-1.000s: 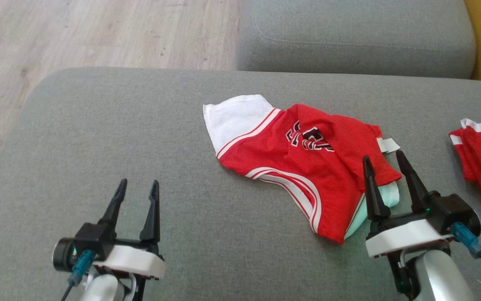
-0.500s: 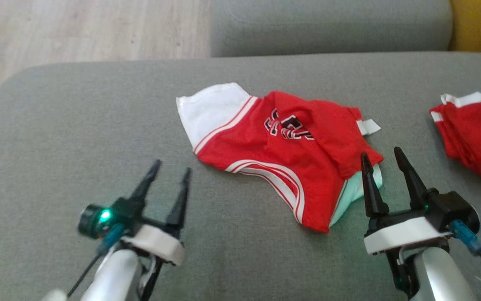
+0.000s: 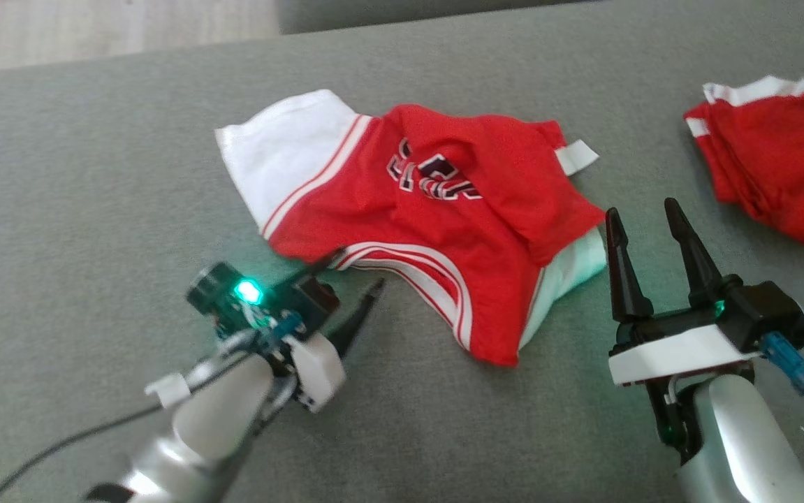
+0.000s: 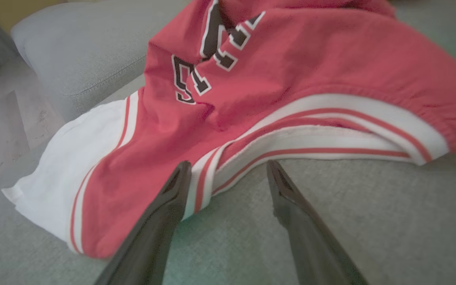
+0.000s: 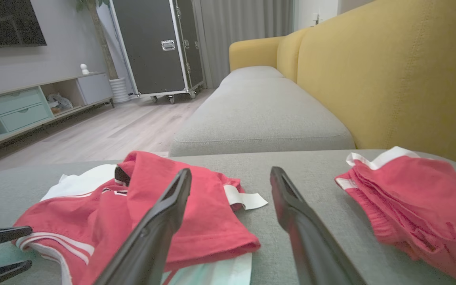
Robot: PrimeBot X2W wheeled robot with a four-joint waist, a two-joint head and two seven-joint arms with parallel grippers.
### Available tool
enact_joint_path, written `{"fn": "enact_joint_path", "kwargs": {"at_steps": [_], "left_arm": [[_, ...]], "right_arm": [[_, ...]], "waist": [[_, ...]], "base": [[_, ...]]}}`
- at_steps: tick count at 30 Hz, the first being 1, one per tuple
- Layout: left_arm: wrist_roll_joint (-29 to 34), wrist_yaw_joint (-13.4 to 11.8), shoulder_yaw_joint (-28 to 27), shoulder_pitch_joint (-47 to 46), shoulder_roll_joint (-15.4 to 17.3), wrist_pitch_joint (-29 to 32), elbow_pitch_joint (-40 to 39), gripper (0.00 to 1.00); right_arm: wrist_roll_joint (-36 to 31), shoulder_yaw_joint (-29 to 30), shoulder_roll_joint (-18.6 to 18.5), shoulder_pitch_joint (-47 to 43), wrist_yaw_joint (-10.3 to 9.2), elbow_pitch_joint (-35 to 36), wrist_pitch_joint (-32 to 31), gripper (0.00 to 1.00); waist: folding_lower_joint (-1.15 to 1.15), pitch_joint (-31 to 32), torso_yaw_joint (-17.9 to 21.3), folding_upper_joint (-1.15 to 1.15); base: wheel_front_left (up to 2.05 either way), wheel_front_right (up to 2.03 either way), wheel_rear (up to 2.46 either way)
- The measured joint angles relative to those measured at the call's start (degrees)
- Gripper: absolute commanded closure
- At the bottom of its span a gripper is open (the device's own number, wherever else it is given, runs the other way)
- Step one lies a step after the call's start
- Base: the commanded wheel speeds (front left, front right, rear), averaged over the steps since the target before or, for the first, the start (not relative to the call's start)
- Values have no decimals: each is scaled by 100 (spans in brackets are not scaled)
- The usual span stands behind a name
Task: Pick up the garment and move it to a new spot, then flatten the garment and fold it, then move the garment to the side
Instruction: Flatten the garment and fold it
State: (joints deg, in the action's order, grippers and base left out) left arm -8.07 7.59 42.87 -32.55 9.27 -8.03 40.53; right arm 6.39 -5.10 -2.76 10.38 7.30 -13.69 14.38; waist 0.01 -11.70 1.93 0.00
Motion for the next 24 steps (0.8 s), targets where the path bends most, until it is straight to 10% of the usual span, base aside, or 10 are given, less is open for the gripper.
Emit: {"fn": "enact_joint_path", "kwargs": {"at_steps": [7,9,24], "left_arm": [[79,-1,107,-522,144,22,672,0],[107,-1,177,-580,140,22,813,100],[97,1,510,-1813,1247,-191,1255,100]], "right_arm": [[15,11,0,91,0,45,0,0],[15,13,0,101,0,65,0,0],[142,-122,0,122,-1,57,0,0]], "waist": [[0,-223,299,0],[0,-253,343,0],[-1,-182,402,0]], "base": [[0,0,0],[0,0,0],[0,0,0]]}}
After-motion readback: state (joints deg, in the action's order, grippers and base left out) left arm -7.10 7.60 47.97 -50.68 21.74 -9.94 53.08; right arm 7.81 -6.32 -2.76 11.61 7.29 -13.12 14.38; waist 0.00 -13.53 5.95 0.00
